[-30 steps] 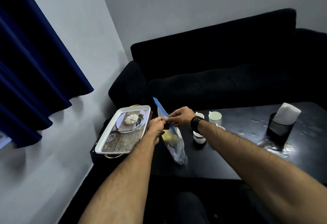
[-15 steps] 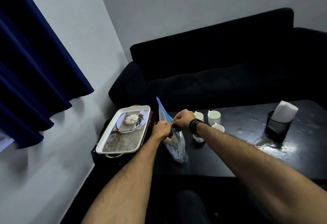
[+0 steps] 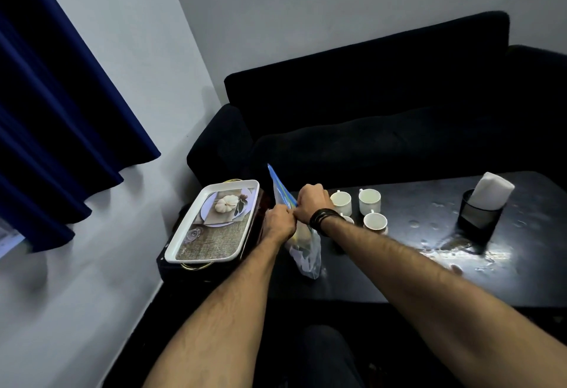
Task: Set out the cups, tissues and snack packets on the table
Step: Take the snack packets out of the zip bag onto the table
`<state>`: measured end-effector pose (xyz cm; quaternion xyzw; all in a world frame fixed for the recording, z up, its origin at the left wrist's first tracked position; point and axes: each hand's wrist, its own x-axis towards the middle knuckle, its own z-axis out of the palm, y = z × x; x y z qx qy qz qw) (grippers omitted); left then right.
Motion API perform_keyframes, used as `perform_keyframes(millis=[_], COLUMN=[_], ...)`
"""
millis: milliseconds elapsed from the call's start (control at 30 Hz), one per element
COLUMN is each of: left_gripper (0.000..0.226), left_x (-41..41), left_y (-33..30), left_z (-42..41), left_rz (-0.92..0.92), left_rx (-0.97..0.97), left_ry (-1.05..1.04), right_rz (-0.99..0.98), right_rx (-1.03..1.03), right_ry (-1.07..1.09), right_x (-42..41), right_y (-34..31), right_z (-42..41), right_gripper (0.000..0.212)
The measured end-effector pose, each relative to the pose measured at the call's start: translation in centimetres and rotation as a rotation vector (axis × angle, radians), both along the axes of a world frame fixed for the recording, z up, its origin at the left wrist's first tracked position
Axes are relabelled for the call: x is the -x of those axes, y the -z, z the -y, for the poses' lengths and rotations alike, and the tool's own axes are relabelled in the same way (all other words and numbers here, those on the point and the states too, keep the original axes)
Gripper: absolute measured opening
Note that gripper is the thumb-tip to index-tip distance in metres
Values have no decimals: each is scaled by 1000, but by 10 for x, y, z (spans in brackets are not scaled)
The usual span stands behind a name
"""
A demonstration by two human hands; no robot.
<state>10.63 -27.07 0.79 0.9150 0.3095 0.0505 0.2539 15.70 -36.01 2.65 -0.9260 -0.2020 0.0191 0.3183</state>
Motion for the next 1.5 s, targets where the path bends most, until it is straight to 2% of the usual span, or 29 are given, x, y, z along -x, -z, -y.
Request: perform_keyframes(millis=[67,133,300,433,500,600,700,867,1100,1233,1333,1400,1500], left_gripper=[38,40,43,58,59,51,51,43,32,27,29,33,31], left_x=[3,6,13,16,16,18,16,19,1,-4,-1,5,19], left_y=[-1,-2,-1,-1,-1,-5,-11,-14,-3,5,10,12,15], left_z=[-2,-8,-20,-16,-15,-19,-24,-28,-35,-33,-34,-42,-63], left_rz=[-1,-11,4,-68,-130,-149,-180,-262,-14,37,67,54,6], left_rx=[20,29,51,75,95,25,11,-11,-191,-225,-277,-287,-254], left_ry=[-59,-95,-28,-1,2,-51,-71,-9,73,112,37,-54,-199], right_rz=[77,75,-115,-301,-270,-127,-112,-127,-156,-63,22,58,-16], right_rx=[80,81,-1,-35,-60,12,51,57,136,33,23,4,-22], right_ry=[8,51,15,-106,-100,7,108,-42,-245,-202,-154,-25,218], right_x=[-2,-7,-7,-7,-8,-14,-22,-24,-24,-28,-27,-32,-47], right_y=[2,6,4,-1,-1,-1,4,5,14,10,9,9,10], right_z=[6,14,19,13,15,27,38,33,12,-4,-10,-6,13], right_gripper=[19,19,19,10,11,21,27,23,29,24,11,16,27])
